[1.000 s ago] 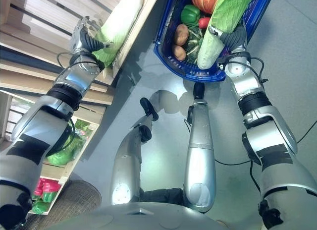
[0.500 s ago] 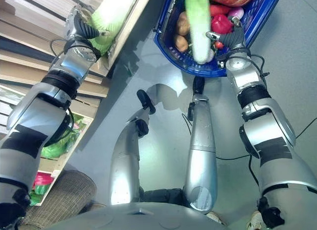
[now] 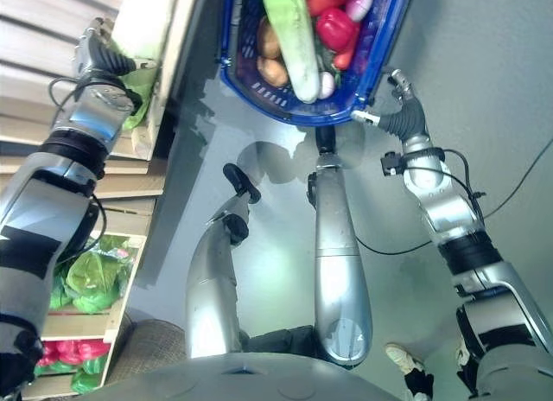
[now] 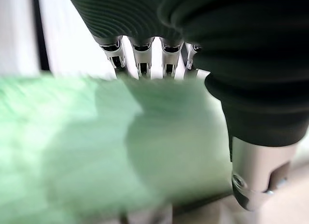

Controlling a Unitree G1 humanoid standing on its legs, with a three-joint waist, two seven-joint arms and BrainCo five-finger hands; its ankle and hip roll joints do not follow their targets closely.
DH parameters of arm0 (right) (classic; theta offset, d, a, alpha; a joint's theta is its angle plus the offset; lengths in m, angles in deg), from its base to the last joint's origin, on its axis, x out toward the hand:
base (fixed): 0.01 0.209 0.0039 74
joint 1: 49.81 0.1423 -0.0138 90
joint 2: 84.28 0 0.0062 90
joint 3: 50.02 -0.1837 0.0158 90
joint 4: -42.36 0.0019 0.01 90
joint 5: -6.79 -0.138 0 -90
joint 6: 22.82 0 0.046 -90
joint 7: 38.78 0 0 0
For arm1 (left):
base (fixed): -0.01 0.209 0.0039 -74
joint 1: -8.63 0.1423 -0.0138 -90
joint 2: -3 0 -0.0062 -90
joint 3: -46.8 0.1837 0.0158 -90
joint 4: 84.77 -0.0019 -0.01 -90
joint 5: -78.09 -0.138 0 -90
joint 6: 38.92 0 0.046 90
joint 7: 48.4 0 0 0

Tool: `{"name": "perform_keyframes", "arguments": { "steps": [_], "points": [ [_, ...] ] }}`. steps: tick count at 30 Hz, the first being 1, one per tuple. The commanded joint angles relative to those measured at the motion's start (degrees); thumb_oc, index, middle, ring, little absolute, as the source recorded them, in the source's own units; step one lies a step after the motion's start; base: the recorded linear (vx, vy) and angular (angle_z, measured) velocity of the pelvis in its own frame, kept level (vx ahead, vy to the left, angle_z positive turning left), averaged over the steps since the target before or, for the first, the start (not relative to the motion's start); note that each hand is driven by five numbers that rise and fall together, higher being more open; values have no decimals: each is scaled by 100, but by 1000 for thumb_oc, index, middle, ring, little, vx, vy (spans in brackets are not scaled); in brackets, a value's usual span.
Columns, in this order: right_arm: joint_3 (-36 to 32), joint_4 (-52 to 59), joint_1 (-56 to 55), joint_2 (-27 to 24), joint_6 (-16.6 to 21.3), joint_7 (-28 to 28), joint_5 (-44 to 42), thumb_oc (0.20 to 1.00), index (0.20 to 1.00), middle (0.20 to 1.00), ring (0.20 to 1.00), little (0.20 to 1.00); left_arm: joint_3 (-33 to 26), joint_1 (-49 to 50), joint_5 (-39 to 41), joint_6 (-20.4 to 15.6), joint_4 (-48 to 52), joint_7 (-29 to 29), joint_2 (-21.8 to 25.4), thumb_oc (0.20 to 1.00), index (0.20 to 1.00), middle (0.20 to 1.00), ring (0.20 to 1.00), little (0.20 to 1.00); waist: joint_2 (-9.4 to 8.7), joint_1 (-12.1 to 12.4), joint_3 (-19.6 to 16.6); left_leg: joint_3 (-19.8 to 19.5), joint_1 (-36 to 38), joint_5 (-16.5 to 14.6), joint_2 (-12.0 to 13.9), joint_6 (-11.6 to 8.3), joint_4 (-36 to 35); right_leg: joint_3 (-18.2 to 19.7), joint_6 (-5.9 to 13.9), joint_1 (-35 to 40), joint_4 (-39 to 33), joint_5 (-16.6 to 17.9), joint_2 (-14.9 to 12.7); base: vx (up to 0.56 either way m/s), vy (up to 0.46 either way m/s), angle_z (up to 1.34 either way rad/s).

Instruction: Pick up fruits and vegetables into the basket

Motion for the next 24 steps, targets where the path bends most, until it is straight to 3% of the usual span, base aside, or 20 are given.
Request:
{"name": "perform_keyframes", "arguments": {
  "steps": [1,6,16,17,18,20,24],
  "points": [
    [-190,322,-319,48,261,280,18,1000,1000,1000,1000,1000,-62,510,202,45,-453,-1047,-78,1000,1000,1000,1000,1000,-268,-324,-246,147,-202,-448,76,-81,665,187,420,282,-199,-140,271,21,34,-18],
    [-288,521,-493,-6,-7,584,-377,1000,1000,1000,1000,1000,-121,771,455,203,-649,-1924,-142,1000,1000,1000,1000,1000,-295,-423,-246,274,-111,-437,113,-83,644,237,403,351,-265,-124,306,28,48,-18],
    [-537,780,-856,56,-114,736,-746,1000,1000,1000,1000,1000,-370,1039,1068,385,-669,-2401,-203,1000,1000,1000,1000,1000,-349,-489,-246,304,-101,-482,138,-31,717,280,339,390,-267,-152,356,5,8,-2],
    [-539,800,-886,79,-100,746,-784,1000,1000,1000,1000,1000,-405,1093,1184,372,-641,-2548,-239,837,837,837,837,837,-353,-484,-246,303,-99,-483,139,-23,718,279,330,398,-265,-157,362,0,0,0],
    [-537,818,-903,96,-82,762,-840,1000,1000,1000,1000,1000,-431,1143,1295,324,-608,-2651,-277,200,200,200,200,200,-356,-479,-246,300,-98,-485,138,-13,720,278,323,403,-259,-161,368,0,0,0],
    [-546,842,-937,125,-47,760,-859,1000,1000,1000,1000,1000,-509,1259,1555,219,-467,-2648,-355,200,200,200,200,200,-355,-462,-246,293,-76,-491,127,5,713,275,312,432,-256,-175,374,0,0,0],
    [-592,944,-945,187,124,840,-998,1000,1000,1000,1000,1000,-738,1494,2104,34,-112,-2079,-468,200,200,200,200,200,-325,-401,-246,265,7,-487,94,39,664,260,292,539,-287,-201,377,0,0,0]
  ]
}}
